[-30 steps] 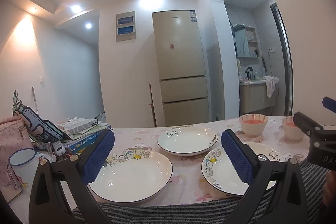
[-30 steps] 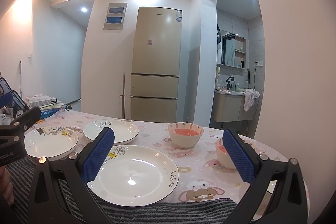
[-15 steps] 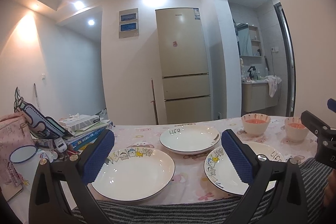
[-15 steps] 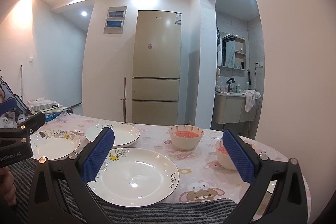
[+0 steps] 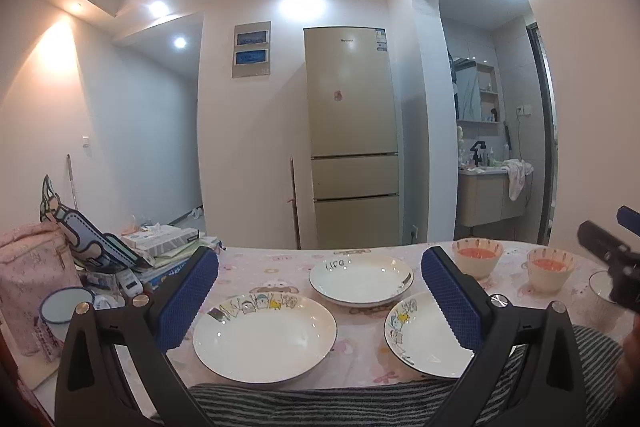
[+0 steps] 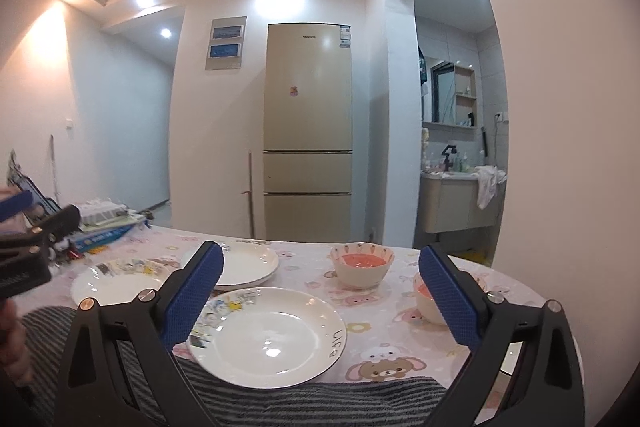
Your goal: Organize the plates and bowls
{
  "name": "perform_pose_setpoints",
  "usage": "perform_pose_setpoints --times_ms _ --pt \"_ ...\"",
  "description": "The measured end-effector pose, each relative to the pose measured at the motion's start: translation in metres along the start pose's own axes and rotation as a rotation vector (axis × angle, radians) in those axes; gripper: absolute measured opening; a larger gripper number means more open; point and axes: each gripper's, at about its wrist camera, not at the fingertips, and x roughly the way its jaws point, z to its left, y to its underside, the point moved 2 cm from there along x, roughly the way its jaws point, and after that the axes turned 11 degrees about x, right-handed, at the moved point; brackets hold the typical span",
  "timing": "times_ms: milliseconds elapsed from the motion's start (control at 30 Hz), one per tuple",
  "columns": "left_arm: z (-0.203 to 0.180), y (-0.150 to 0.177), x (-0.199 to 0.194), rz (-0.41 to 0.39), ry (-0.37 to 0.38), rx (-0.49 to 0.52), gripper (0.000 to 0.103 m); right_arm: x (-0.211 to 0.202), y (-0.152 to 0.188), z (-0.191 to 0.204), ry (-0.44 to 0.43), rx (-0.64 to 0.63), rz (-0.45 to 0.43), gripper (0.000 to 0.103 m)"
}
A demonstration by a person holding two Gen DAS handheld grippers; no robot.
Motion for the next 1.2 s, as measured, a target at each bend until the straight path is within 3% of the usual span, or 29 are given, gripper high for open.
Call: perform_pose_setpoints --times_ms 167,233,367,600,733,933,1067,1200 --pt "0.022 -0.023 -0.006 0.020 0.038 -0.024 0.103 -0.011 -0.040 0.000 -0.076 0.065 -0.026 0.098" --pt "0.031 -0.029 0.000 0.021 0.086 -0.036 0.103 -0.009 -0.057 0.008 -0.115 0.072 -0.037 0.098" --pt "0.054 -0.036 0.016 0.039 0.081 -0.118 0.103 0.007 -0.086 0.030 -0.169 0.120 -0.042 0.098" --pt "0.095 -0.045 0.039 0.038 0.061 -0.204 0.103 0.053 -0.116 0.064 -0.155 0.227 -0.042 0.097" --pt "0.117 -0.017 0.055 0.070 0.047 -0.280 0.103 0.089 -0.105 0.081 -0.145 0.293 0.049 0.097" --pt "0.146 0.034 0.091 0.221 0.073 -0.388 0.101 0.127 -0.067 0.112 -0.092 0.292 0.186 0.097" --pt "0.170 0.064 0.109 0.315 0.152 -0.515 0.101 0.142 -0.038 0.140 -0.166 0.198 0.257 0.097" --pt "0.182 0.094 0.123 0.401 0.070 -0.535 0.096 0.160 0.000 0.157 -0.222 0.163 0.333 0.097"
